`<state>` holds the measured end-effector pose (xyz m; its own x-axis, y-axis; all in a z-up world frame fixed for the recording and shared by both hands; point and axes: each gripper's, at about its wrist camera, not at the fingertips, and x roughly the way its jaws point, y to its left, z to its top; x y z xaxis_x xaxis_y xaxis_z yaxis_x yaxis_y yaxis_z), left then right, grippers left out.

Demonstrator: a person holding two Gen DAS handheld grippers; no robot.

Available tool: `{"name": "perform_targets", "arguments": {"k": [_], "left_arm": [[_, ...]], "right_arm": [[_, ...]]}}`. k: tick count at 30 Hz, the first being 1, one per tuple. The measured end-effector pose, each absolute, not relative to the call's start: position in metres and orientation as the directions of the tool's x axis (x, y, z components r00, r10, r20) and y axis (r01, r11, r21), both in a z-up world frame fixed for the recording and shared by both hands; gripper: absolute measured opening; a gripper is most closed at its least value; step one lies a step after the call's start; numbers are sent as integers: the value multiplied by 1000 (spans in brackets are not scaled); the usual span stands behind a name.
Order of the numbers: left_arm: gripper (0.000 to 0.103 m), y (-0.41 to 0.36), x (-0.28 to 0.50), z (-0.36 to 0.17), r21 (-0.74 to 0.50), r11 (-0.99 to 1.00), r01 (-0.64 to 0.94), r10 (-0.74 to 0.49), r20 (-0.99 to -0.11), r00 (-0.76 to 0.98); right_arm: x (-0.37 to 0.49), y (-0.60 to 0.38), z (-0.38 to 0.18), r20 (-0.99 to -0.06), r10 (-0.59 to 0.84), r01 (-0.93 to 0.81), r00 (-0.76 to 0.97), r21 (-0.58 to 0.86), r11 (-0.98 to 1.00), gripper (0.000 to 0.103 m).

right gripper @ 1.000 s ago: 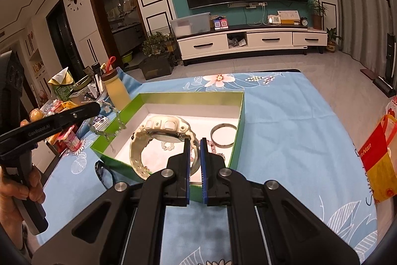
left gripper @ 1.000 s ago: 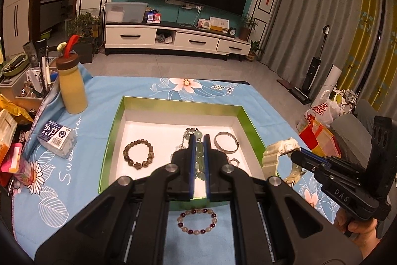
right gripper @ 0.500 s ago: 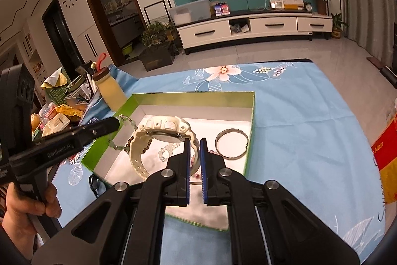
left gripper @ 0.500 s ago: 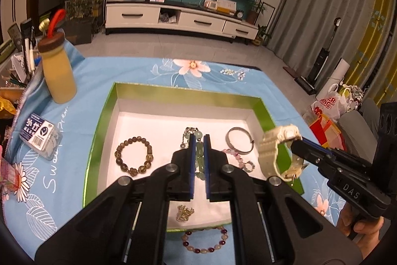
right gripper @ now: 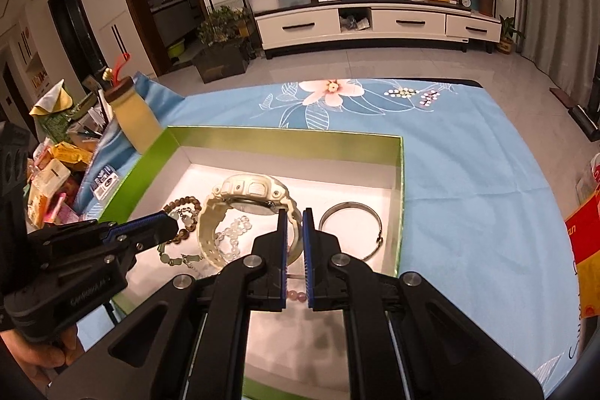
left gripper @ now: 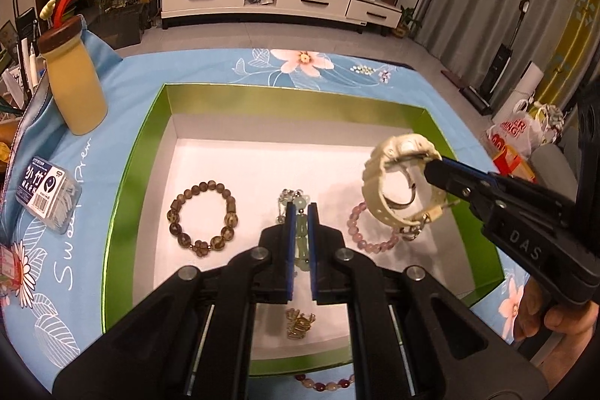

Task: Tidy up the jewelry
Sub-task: 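Carry the jade bracelet and white watch into the green box and open both grippers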

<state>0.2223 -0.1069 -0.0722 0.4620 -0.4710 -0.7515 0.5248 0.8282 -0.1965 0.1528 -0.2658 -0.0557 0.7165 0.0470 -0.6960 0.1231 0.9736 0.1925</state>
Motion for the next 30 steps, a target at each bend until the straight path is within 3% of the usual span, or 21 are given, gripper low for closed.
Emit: {"name": "perform_targets", "arguments": {"k": [13,30], "left_arm": [[6,-115,224,-78,-155,833,531,-437,-772,461],[7,-119,226,-74,-129,840,528,-419,-772,478]], "right_arm": [[177,-263,-72,-745,37,149,666,181,972,7],[194,-262,-68,-742,10,185,671,180,966,11]]}}
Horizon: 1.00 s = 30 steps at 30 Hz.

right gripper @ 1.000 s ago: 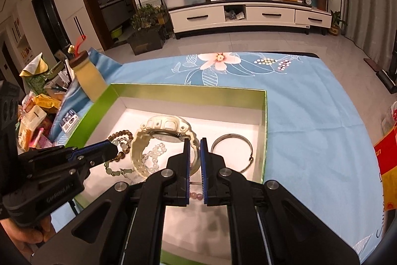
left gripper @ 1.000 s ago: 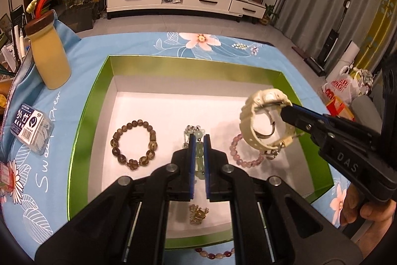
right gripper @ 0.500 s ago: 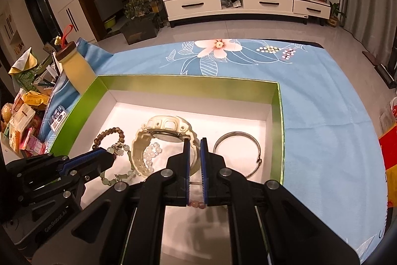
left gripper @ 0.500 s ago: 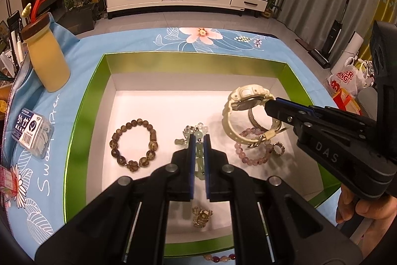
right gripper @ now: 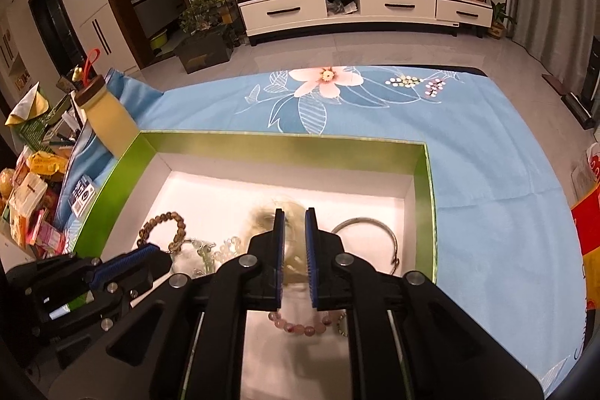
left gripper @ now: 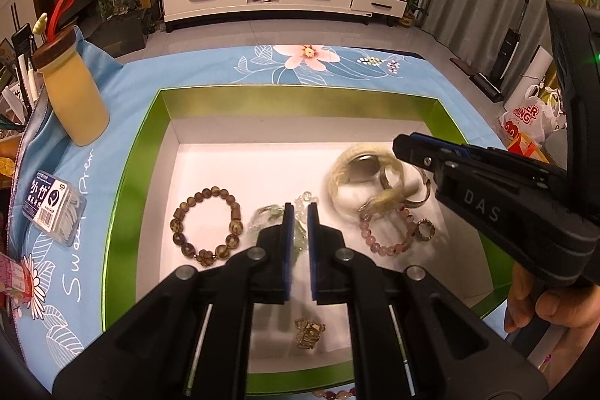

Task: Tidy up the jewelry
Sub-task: 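Carry the jade bracelet and white watch into the green box and open both grippers, then withdraw both tools toward the black watch and red-and-white bead bracelet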

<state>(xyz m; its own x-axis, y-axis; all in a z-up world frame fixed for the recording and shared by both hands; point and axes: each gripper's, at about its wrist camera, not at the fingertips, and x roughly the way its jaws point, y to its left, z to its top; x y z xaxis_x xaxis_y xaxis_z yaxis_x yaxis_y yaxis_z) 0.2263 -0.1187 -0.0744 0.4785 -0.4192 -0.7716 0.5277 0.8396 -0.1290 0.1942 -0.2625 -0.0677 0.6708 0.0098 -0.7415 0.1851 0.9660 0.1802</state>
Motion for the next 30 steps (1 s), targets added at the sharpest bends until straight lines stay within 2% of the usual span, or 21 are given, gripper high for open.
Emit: {"name": "perform_targets", "arguments": {"k": [2,4,7,11,13,15,18,20,23,25,30], "left_arm": [[14,-118,226,-73,-131,840,527,-421,-769,480],[31,-116,225,-71,-128,843,522,-419,-765,489],[44,-113,220,-65,-129,848,515,-420,-756,502],[54,-109,212,-58,-122,851,511,-419,-746,518],[68,-108,207,-54,-113,854,507,-413,-740,531],[73,-104,202,-50,-114,856,505,-415,-734,538],[86,-98,191,-44,-105,864,492,-403,-730,553],[87,-94,185,-41,-103,865,491,-402,-727,556],[95,-85,173,-37,-96,869,485,-396,-724,565],[100,-77,168,-34,-103,874,475,-394,-723,568],[101,-39,155,-30,-147,899,413,-383,-722,576]], "right_arm": [[195,-264,-66,-738,14,189,674,191,963,17],[191,-265,-63,-730,20,190,683,204,960,17],[182,-269,-60,-717,34,188,696,228,955,17],[165,-272,-55,-697,51,182,715,256,949,20],[153,-274,-51,-682,60,176,729,271,946,25],[139,-276,-44,-662,63,171,747,284,943,31],[122,-275,-37,-640,57,167,766,284,944,39],[108,-274,-32,-627,47,165,778,276,947,46],[86,-272,-25,-609,29,166,793,262,951,58],[71,-271,-22,-601,12,175,799,251,952,69],[44,-270,-24,-613,4,184,790,244,952,83]]}}
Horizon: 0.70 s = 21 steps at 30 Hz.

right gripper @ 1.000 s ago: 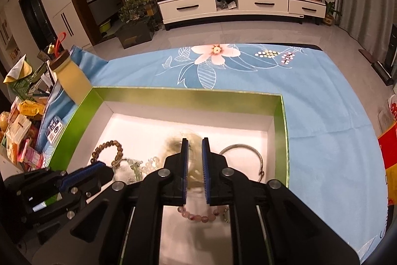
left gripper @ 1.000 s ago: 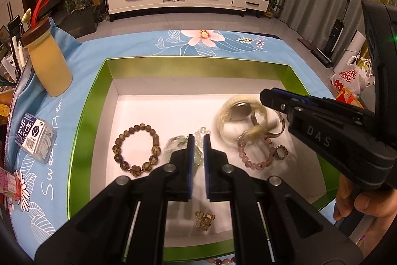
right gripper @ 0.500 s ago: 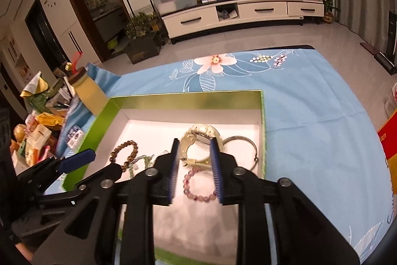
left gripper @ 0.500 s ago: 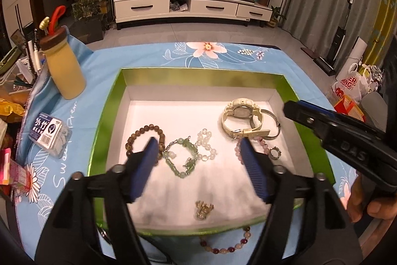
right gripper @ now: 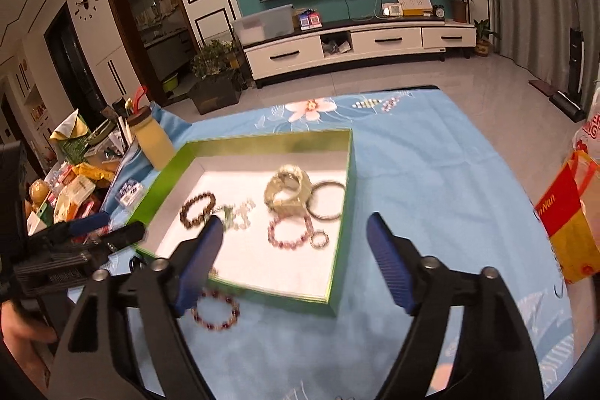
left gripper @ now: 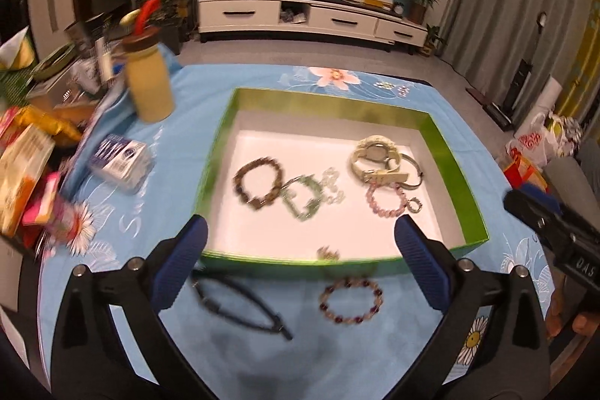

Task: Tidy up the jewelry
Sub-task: 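Withdraw both tools toward the black watch and red-and-white bead bracelet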

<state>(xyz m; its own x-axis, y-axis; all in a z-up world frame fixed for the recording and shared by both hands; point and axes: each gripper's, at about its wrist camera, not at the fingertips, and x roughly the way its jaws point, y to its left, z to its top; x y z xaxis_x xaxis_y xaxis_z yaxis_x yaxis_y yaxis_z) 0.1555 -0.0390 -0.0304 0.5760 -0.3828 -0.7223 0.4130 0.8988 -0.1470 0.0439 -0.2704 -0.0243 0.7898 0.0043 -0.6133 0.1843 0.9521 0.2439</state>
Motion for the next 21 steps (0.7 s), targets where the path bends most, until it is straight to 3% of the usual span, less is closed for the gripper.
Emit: {"name": "perform_targets", "arguments": {"k": [10,21], "left_arm": [[101,51,132,-60,-264,938,223,-345,-751,563],[101,77,106,-98,-296,940,170,-341,-795,501]], "right_arm": [[3,-265,-61,-692,36,201,721,258,945,83],[-24,-248,-90,-743,58,221,667,272,936,83]]}}
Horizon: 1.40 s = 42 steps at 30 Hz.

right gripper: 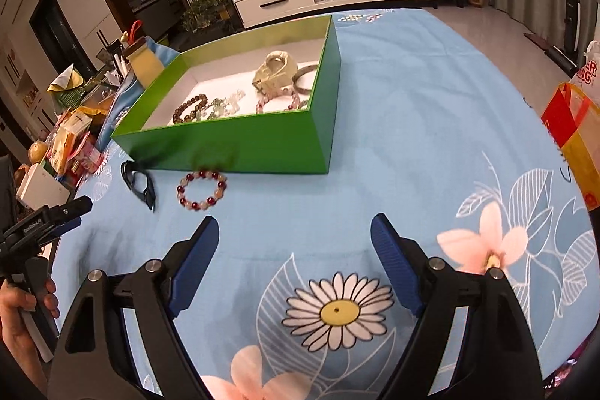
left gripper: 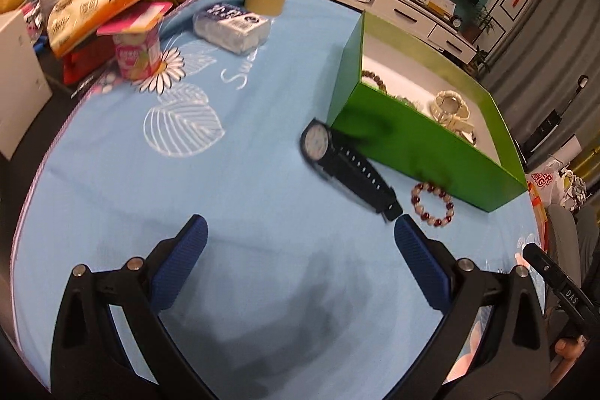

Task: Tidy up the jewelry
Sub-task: 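Withdraw both tools toward the black watch and red-and-white bead bracelet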

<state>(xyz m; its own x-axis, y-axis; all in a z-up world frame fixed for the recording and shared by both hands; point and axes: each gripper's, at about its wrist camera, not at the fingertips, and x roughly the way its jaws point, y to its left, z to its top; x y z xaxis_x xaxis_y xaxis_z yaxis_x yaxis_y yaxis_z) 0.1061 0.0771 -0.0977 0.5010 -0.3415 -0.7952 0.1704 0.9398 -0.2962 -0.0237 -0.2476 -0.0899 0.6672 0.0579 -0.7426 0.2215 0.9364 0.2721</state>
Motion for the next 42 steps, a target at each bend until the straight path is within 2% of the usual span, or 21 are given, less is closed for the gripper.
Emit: {"name": "perform_targets", "arguments": {"k": [27,42], "left_arm": [[101,53,113,-103,-271,939,212,-342,-801,492],[101,48,129,-103,-313,925,215,-379,-790,482]], "right_arm": [[-4,-231,-103,-753,106,192,649,297,935,83],[15,-229,-109,-759,114,194,641,304,933,83]]}}
